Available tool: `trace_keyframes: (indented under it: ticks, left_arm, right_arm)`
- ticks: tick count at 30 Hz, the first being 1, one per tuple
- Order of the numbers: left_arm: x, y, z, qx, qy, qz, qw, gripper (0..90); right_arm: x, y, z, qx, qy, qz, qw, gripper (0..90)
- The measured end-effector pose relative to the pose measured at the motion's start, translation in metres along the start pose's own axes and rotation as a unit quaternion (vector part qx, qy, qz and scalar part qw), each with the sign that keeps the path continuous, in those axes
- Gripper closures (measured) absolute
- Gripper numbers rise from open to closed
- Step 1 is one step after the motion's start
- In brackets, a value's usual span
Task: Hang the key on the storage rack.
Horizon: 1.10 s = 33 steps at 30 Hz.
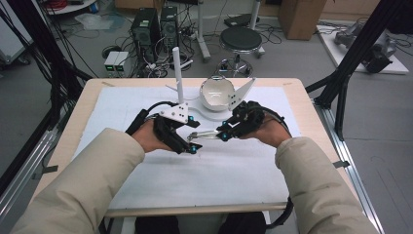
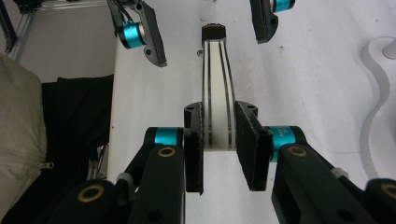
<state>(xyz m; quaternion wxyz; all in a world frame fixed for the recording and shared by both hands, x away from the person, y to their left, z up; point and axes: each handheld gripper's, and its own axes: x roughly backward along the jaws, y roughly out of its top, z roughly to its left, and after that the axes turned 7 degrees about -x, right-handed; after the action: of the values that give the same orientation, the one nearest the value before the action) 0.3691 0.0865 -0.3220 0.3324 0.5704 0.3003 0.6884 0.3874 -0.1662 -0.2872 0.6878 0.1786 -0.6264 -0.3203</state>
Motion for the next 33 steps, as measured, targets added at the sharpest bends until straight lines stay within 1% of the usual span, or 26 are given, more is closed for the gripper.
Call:
trace_keyframes:
  ticks: [3,4,6,8,10,13,14,15,16,17,20,21,22,27,28,30,33]
  left_arm:
    - [-0.0001,-0.0007,0.0001,-0.004,-0.005,0.008,1.0000,27.3]
    - [0.0001,-0.0010,0.0001,-0.002,-0.007,0.009,0.9999,28.8]
    - [0.0007,-0.0015,0.0008,-0.006,-0.011,0.012,0.9999,33.5]
    - [0.0003,-0.0020,0.0007,-0.003,-0.014,0.012,0.9998,36.1]
    - [-0.0003,-0.0019,0.0007,-0.006,-0.017,0.014,0.9997,39.1]
    - [-0.0024,-0.0015,-0.0006,-0.004,-0.022,0.017,0.9996,43.4]
    - [-0.0027,-0.0011,-0.0002,-0.008,-0.024,0.023,0.9994,45.2]
    - [-0.0031,-0.0010,-0.0003,-0.009,-0.023,0.024,0.9994,46.7]
    - [-0.0038,-0.0008,-0.0010,-0.003,-0.023,0.022,0.9995,48.6]
    - [-0.0036,-0.0006,-0.0002,-0.004,-0.025,0.026,0.9993,50.3]
    - [-0.0043,-0.0005,-0.0002,0.003,-0.024,0.023,0.9994,51.7]
    - [-0.0043,-0.0005,-0.0002,0.004,-0.024,0.023,0.9994,52.9]
    - [-0.0042,-0.0005,-0.0001,0.003,-0.024,0.024,0.9994,53.8]
    - [-0.0035,-0.0010,0.0009,0.007,-0.023,0.034,0.9991,65.2]
    - [-0.0035,-0.0008,0.0008,0.010,-0.023,0.035,0.9991,66.3]
    - [-0.0034,-0.0005,0.0010,0.017,-0.020,0.037,0.9989,71.9]
    - [-0.0031,0.0001,0.0002,0.011,-0.021,0.039,0.9990,73.0]
  right_arm:
    - [-0.0003,0.0004,-0.0001,0.002,0.002,0.000,1.0000,74.1]
    - [-0.0004,0.0005,0.0002,0.004,0.001,0.000,1.0000,74.1]
    - [-0.0011,0.0003,0.0005,0.003,0.004,0.002,1.0000,74.1]
    - [-0.0014,0.0004,0.0006,0.005,0.003,0.003,1.0000,74.1]
    - [-0.0015,0.0004,0.0009,0.005,0.002,0.003,1.0000,74.1]
    - [-0.0017,0.0005,0.0011,0.005,0.002,0.003,1.0000,74.1]
    - [-0.0017,0.0003,0.0017,0.001,0.005,0.004,1.0000,74.1]
    - [-0.0021,0.0003,0.0016,0.004,0.003,0.003,1.0000,74.0]
    - [-0.0024,0.0004,0.0019,0.002,0.003,0.004,1.0000,74.1]
    - [-0.0028,0.0005,0.0010,0.009,0.004,0.001,0.9999,74.1]
    - [-0.0031,0.0007,0.0020,0.009,0.006,0.001,0.9999,74.1]
    - [-0.0031,0.0008,0.0025,0.007,0.006,0.002,1.0000,74.0]
    - [-0.0035,0.0009,0.0022,0.010,0.008,0.001,0.9999,74.0]
    - [-0.0030,0.0007,0.0023,0.012,0.007,0.002,0.9999,74.1]
    - [-0.0030,0.0007,0.0023,0.012,0.006,0.001,0.9999,74.0]
    - [-0.0026,0.0007,0.0022,0.012,0.008,0.000,0.9999,74.0]
    - [-0.0026,0.0006,0.0026,0.014,0.008,-0.001,0.9999,74.0]
